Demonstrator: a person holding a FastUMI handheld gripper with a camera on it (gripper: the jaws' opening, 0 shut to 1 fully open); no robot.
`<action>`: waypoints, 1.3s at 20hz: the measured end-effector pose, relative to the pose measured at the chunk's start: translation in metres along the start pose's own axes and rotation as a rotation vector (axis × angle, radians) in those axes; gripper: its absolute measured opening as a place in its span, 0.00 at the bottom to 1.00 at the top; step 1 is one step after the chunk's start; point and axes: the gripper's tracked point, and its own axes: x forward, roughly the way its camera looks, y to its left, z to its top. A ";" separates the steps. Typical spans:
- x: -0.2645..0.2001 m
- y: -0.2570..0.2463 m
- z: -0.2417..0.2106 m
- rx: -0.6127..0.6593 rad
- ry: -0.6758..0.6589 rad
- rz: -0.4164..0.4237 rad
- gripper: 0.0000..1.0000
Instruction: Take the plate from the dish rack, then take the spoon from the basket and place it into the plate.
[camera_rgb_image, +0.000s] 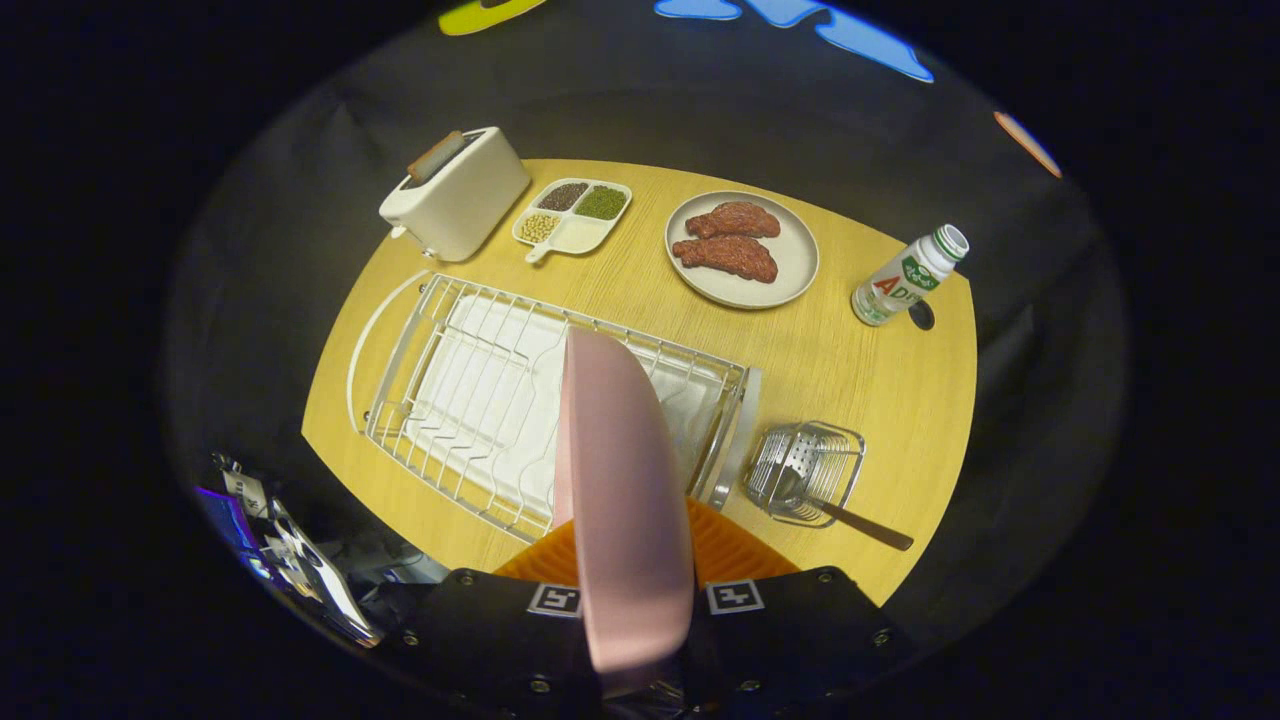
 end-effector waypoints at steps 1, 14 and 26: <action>-0.003 0.000 -0.009 0.022 -0.014 0.036 0.29; -0.002 0.003 -0.163 0.238 -0.079 0.379 0.29; 0.067 -0.015 -0.251 0.388 -0.078 0.460 0.29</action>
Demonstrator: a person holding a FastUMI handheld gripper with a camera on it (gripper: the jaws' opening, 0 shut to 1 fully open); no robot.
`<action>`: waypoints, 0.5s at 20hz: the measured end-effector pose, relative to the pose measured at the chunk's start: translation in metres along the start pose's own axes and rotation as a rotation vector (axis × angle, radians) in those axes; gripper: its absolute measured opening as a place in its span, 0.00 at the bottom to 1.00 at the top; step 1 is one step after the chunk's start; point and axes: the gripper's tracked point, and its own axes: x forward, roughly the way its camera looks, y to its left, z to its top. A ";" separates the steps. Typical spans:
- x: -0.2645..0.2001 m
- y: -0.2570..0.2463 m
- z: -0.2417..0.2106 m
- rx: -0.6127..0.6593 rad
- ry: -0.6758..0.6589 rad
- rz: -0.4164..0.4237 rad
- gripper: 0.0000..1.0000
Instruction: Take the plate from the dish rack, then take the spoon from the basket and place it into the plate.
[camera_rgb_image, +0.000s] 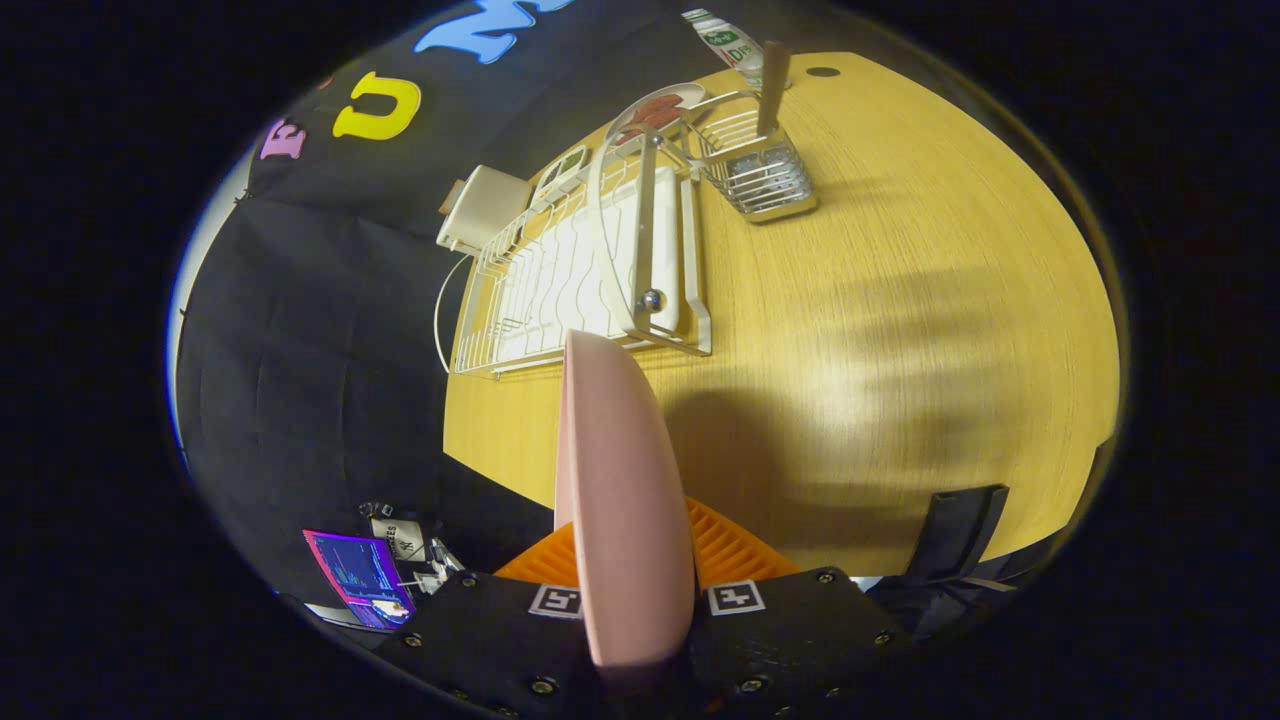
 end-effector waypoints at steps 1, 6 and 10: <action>0.004 -0.005 -0.002 0.003 0.003 -0.004 0.29; 0.029 -0.017 -0.006 -0.027 -0.010 0.005 0.29; 0.046 -0.020 -0.009 -0.020 0.004 0.022 0.29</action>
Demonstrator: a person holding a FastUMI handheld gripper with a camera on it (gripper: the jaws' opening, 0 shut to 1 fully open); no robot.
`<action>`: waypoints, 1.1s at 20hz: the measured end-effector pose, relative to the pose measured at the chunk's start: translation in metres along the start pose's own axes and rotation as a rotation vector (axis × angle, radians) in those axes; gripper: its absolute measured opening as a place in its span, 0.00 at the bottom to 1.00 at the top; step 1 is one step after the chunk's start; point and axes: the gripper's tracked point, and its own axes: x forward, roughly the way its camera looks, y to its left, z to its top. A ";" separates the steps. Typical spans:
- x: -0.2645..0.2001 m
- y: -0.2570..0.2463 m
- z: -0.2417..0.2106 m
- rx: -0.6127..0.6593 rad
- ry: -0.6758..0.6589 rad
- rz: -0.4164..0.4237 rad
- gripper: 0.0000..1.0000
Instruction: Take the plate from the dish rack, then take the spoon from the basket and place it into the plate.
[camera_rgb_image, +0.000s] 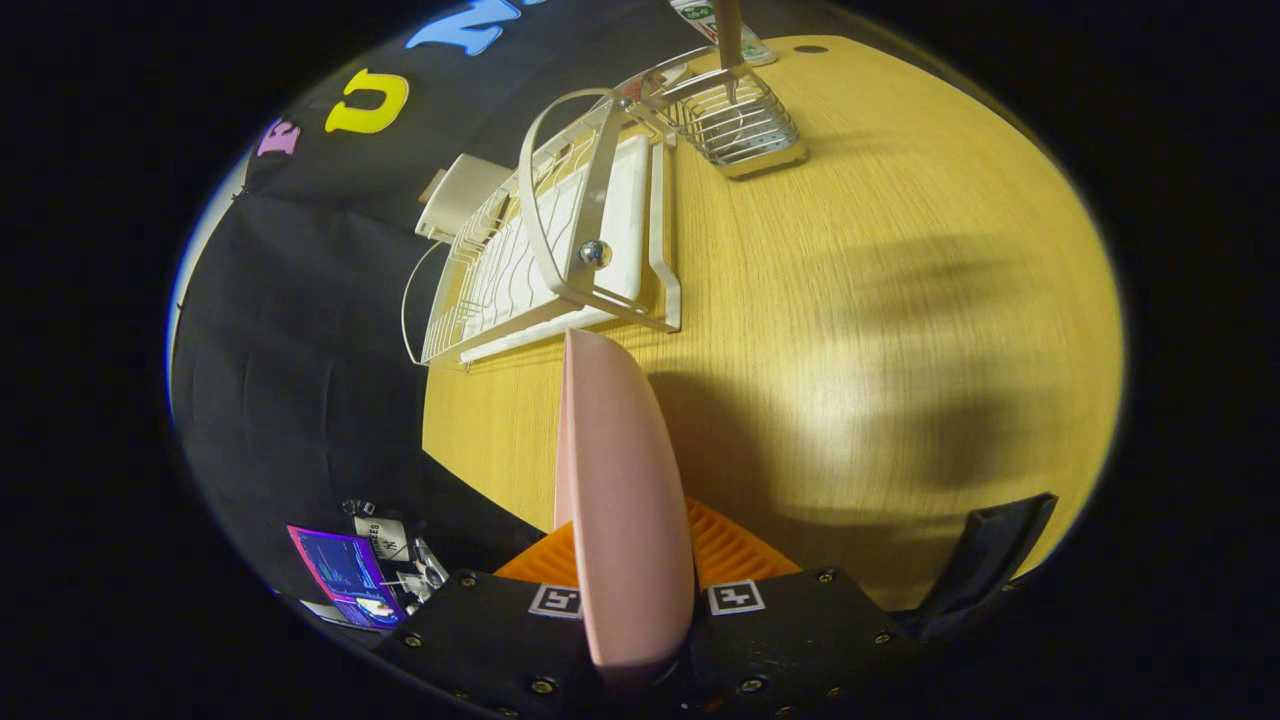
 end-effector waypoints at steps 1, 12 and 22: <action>0.004 0.003 0.000 0.007 -0.002 0.013 0.29; 0.017 -0.004 -0.003 0.069 -0.004 -0.001 0.45; -0.005 -0.024 0.010 0.060 -0.047 -0.064 0.75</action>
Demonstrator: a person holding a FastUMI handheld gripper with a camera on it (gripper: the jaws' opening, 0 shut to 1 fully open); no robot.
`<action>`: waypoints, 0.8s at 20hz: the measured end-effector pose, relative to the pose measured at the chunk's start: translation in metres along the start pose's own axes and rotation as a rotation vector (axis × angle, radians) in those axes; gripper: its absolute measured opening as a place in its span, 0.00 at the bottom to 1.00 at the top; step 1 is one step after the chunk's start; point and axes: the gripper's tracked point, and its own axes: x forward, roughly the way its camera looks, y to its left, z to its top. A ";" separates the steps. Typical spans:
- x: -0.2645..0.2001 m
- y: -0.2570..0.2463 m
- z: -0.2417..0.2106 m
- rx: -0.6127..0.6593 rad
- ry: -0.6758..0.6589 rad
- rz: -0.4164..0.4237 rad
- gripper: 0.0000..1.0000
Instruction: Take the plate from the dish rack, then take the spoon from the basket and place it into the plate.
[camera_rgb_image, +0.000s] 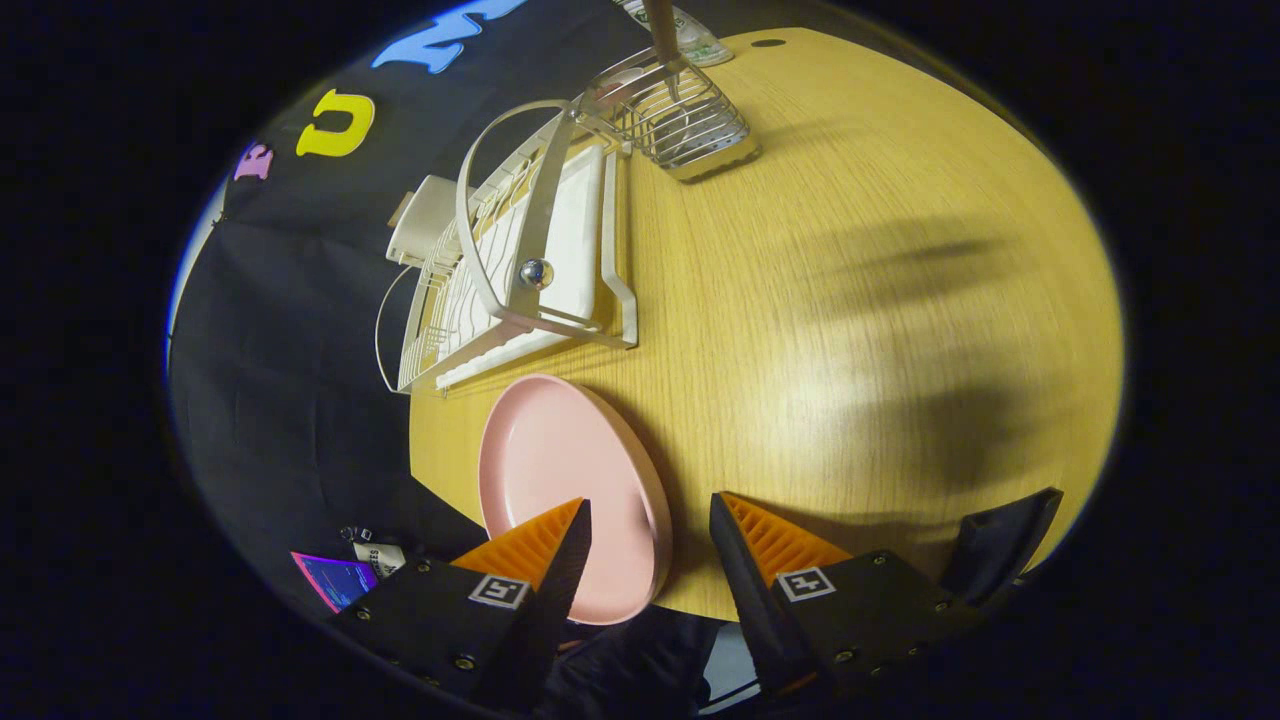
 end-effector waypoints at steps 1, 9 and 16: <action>-0.002 -0.002 0.000 -0.005 -0.003 -0.005 0.75; -0.036 -0.002 0.041 -0.041 -0.181 -0.043 0.75; -0.090 0.002 0.129 -0.076 -0.537 -0.135 0.75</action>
